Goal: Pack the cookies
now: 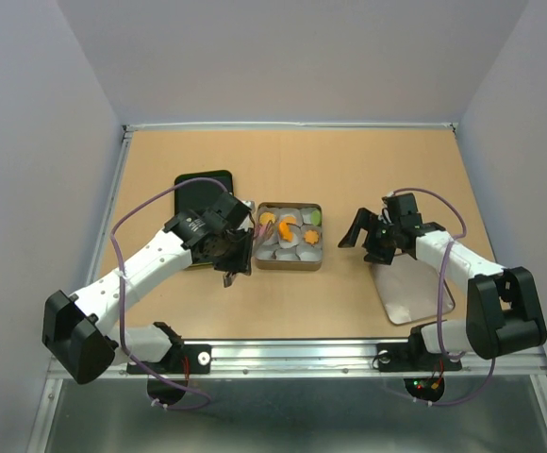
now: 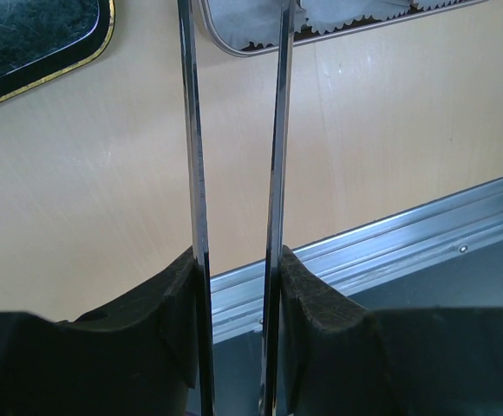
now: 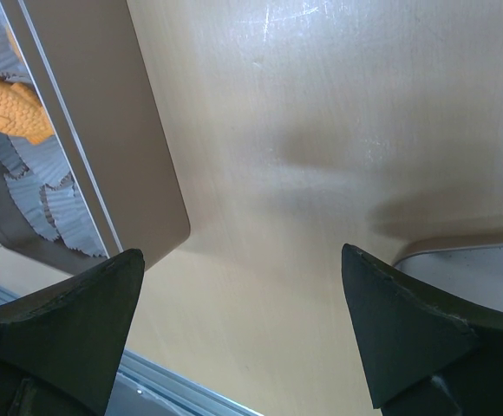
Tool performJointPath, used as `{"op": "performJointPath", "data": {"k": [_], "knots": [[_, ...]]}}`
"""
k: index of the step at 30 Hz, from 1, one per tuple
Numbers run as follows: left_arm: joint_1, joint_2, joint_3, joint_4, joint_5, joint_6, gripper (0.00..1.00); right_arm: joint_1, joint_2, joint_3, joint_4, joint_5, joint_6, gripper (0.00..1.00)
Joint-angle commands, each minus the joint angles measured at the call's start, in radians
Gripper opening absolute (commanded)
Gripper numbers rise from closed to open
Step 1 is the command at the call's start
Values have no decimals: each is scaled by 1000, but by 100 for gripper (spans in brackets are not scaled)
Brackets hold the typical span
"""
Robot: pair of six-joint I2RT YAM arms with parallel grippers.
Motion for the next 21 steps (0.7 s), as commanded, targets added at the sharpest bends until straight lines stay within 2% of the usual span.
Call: {"op": "performJointPath", "data": {"k": [1,7,17,20,21], "knots": [[-12,-9,10,-6,-32,-10,45,-6,-27,8,36,17,-17,100],[-12,-7,23,-14,-47,-18,55,-6,-24,6,39,14,-20,100],[-13,-4,58,-32,-68,-25,57,-6,-27,0,42,13,-18,100],[-13,-9,119,-54,-81,-30,57,-6,-30,0,43,13,-20,100],[-13,-9,163,-72,-126,-30,57,-6,-32,0,42,13,-20,100]]}}
